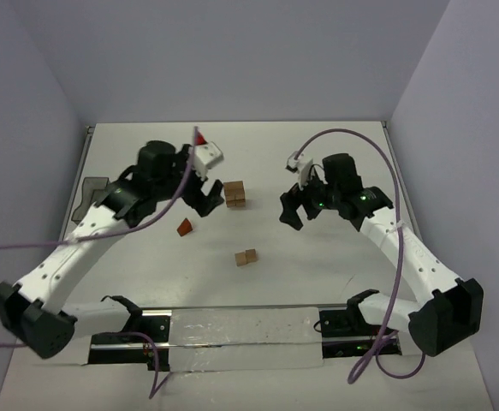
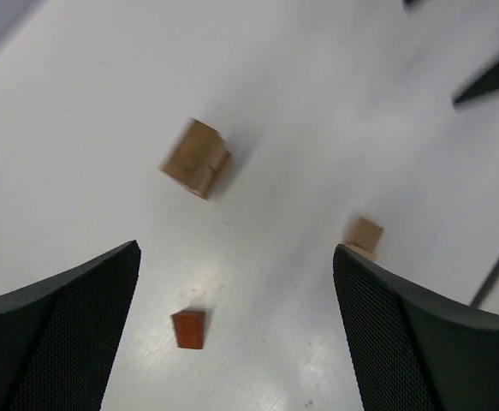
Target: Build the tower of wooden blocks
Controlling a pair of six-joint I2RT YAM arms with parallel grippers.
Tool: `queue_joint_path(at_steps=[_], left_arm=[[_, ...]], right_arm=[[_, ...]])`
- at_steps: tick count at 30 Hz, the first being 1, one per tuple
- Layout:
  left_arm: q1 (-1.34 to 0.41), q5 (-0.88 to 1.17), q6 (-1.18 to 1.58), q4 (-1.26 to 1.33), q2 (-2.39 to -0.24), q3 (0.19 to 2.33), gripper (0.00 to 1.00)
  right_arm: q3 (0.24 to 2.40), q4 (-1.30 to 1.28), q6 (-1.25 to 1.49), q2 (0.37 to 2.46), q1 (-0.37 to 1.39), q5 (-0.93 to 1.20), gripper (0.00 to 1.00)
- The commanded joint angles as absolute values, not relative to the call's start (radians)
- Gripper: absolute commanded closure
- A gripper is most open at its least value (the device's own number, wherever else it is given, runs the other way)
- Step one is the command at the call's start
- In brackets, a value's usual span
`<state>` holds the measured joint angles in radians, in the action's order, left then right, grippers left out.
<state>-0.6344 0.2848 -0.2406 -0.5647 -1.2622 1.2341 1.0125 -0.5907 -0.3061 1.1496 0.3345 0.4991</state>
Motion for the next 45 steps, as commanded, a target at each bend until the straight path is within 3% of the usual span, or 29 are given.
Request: queue_joint_path(at_steps=[1, 10, 15, 22, 30, 45], left_arm=[[-0.575, 0.143, -0.062, -0.48, -1.096, 1.183, 0.01], [-0.43, 0.001, -0.013, -0.489, -0.875, 1.028, 0.01], [-0.353, -0.088, -0.013, -0.506, -0.821, 0.97, 0.01], [-0.275, -0.054, 0.059, -0.49, -0.801, 0.917, 0.01], [-0.264, -0.049, 0.063, -0.469, -0.776, 0.89, 0.01], [-0.262, -0.038, 0.066, -0.463, -0.755, 0.896, 0.01]], right_arm=[[1.036, -0.523, -0.221, 1.103, 0.535, 0.379, 0.0], [1.132, -0.568, 0.006, 1.346, 0.547, 0.639, 0.0], [1.125, -0.486, 0.134, 1.357, 0.69, 0.369, 0.01], [1.183, -0.595, 0.367, 1.507, 0.943, -0.132, 0.0], [1.185, -0.612, 0.473, 1.633, 0.982, -0.187, 0.0], [1.195, -0.617, 0.532, 1.737, 0.973, -0.091, 0.0]])
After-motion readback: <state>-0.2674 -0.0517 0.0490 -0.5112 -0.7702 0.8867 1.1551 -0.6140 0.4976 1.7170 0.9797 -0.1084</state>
